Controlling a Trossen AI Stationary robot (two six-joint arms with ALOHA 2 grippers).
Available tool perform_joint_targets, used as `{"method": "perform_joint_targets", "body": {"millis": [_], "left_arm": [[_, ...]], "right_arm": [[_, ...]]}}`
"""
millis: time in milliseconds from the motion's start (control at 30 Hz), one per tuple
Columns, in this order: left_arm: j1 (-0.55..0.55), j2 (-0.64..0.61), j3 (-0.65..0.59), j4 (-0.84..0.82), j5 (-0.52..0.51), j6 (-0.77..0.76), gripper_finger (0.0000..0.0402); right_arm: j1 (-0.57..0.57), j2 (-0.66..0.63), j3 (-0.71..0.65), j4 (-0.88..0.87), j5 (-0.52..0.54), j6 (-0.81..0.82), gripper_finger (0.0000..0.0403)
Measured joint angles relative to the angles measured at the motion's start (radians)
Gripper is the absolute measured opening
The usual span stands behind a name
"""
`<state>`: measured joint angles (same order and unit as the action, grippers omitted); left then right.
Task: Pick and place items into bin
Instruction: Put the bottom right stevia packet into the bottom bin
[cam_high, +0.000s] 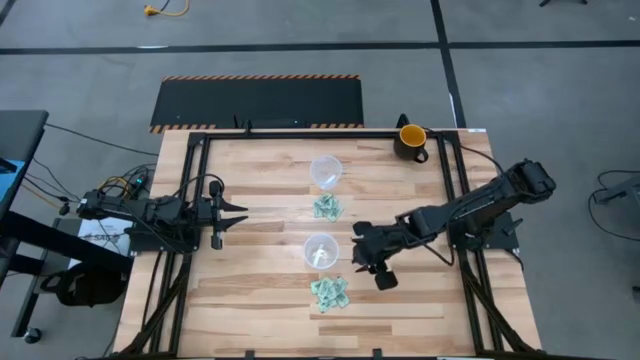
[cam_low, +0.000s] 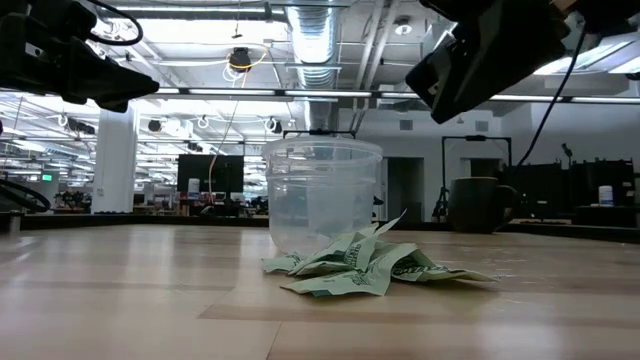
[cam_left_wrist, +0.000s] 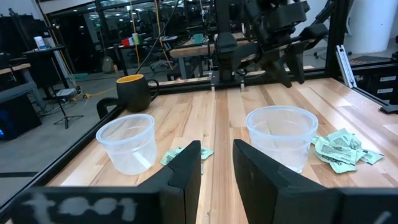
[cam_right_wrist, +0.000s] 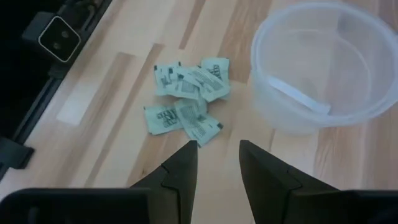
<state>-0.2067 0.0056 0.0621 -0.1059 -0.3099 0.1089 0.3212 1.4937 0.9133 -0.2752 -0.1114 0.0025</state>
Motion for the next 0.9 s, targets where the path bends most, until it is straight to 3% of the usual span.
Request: {"method": "perform_joint_targets", "body": {"millis": [367,633,900], "left_arm": [[0.000,0.000,0.000,0.000,0.000,0.000,0.0084],[0.000,0.000,0.000,0.000,0.000,0.000,0.0084],[0.000,0.001,0.000,0.000,0.000,0.000,0.0084]], "right_arm": [[0.071,0.007,0.000,0.040,0.156,0.094,0.0113],[0.101,0.131,0.000,0.162,0.192,0.131,0.0113],[0.110,0.263,0.088,0.179,0.191,0.183,0.0113]]}}
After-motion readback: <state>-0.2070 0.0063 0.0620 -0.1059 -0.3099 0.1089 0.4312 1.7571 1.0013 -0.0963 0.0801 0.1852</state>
